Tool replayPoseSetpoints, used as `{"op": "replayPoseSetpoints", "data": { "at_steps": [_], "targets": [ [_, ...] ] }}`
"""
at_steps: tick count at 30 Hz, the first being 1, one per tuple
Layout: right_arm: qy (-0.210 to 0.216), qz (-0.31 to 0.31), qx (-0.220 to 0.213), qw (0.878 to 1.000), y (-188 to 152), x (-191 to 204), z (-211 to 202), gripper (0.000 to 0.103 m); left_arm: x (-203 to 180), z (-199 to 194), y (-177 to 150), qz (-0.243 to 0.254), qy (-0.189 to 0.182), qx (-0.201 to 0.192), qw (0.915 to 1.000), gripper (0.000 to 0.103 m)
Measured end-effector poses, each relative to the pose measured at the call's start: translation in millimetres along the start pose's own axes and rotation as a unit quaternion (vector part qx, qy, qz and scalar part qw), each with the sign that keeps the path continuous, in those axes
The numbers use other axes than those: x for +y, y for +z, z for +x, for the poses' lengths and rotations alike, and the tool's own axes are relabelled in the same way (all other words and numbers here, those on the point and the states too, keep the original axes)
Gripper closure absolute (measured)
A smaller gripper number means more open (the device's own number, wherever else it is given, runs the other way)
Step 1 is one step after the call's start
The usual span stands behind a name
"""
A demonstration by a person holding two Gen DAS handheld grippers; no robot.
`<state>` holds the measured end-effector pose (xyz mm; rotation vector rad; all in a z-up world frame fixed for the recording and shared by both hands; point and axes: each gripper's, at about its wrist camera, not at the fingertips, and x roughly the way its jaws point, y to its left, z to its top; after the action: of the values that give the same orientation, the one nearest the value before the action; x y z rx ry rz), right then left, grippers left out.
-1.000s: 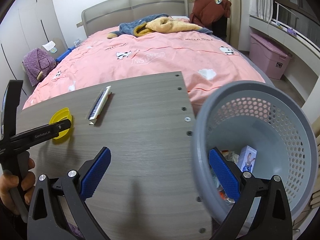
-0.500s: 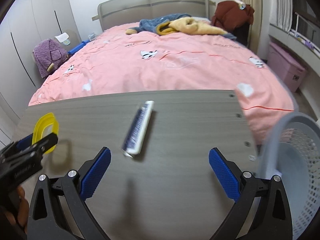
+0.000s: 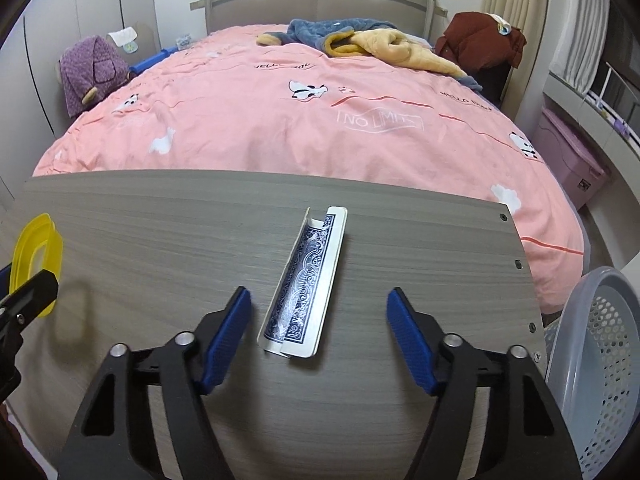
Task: Collect trash
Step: 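Grasp the blue playing-card box with the right gripper while the left gripper holds the container, then carry the yellow container and card box over the grey basket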
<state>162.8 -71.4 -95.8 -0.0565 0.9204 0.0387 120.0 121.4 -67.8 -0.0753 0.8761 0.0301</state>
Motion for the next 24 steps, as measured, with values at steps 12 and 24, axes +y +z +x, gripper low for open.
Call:
{"op": "replayPoseSetpoints", "data": {
  "at_steps": [12,24],
  "targets": [
    [0.035,-0.007,-0.007,0.999,-7.2,0.9,-11.8,0.079,-4.3,-3.3,-4.6,0.003,-0.011,0.003,0.9999,0.032],
    [0.053,0.016,-0.009,0.998,-33.9,-18.7,-46.8,0.082,-28.3,-19.6,-12.2,0.022,-0.036,0.003,0.9991,0.032]
  ]
}}
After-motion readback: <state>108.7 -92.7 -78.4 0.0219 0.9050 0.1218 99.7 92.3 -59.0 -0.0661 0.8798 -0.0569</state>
